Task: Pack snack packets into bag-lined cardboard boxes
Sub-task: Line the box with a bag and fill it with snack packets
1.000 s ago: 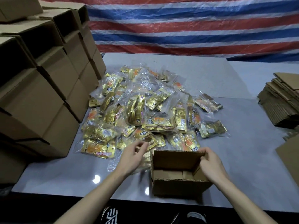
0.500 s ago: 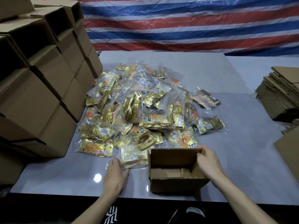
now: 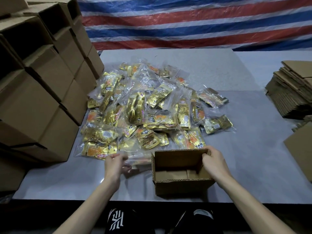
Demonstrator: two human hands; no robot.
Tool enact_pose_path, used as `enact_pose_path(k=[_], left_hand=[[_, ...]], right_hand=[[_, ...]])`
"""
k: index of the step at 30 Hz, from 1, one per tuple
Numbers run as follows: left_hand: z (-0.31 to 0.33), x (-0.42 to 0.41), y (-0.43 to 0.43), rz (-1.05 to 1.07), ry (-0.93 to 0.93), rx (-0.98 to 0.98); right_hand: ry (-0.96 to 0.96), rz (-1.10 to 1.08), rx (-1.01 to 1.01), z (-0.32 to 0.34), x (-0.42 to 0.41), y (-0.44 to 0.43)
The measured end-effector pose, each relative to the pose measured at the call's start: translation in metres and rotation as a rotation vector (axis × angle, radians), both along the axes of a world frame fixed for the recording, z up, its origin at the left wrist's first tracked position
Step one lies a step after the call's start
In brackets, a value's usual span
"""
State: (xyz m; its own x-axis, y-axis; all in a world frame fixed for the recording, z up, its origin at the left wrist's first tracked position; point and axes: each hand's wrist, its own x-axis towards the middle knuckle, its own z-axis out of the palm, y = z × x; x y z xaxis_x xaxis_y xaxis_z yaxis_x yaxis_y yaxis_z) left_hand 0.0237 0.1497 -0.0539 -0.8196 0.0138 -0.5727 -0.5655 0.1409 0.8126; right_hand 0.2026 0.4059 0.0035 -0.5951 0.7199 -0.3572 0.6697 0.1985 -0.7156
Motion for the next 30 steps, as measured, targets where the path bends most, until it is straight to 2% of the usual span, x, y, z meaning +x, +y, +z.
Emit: enact_pose_path(k=[4, 9, 11, 14, 18, 22, 24, 27, 30], left_hand=[[0.018, -0.003, 0.000, -0.259, 0.032, -0.145], [0.036, -0.008, -0.002, -0.584, 0.311, -0.514], [0.054, -0.010, 0.001, -0.615, 0.382, -0.567], [0.087, -0.016, 0.006, -0.599, 0.414, -0.514], [0.132, -0.014, 0.013, -0.606, 0.294, -0.288], [0.172, -0.007, 0.016, -0.673, 0.501, -0.370], [0.192, -0.005, 0.015, -0.671, 0.601, -0.349], [0.216, -0.002, 0.014, -0.596, 0.699, -0.228], [0.235, -0.001, 0.014, -0.529, 0.717, -0.051]], right_hand=[[0.005, 0.003, -0.006, 0.000, 0.000, 0.000], [0.014, 0.000, -0.009, -0.001, 0.001, -0.002], [0.017, 0.001, -0.013, -0.002, 0.001, -0.003], [0.020, -0.002, -0.022, -0.003, -0.002, -0.005], [0.033, -0.015, -0.047, -0.005, -0.007, -0.009], [0.041, -0.009, -0.049, -0.005, -0.011, -0.014], [0.050, -0.001, -0.065, -0.003, -0.014, -0.016], [0.072, 0.002, -0.085, -0.002, -0.018, -0.020], [0.093, 0.005, -0.091, -0.003, -0.019, -0.023]])
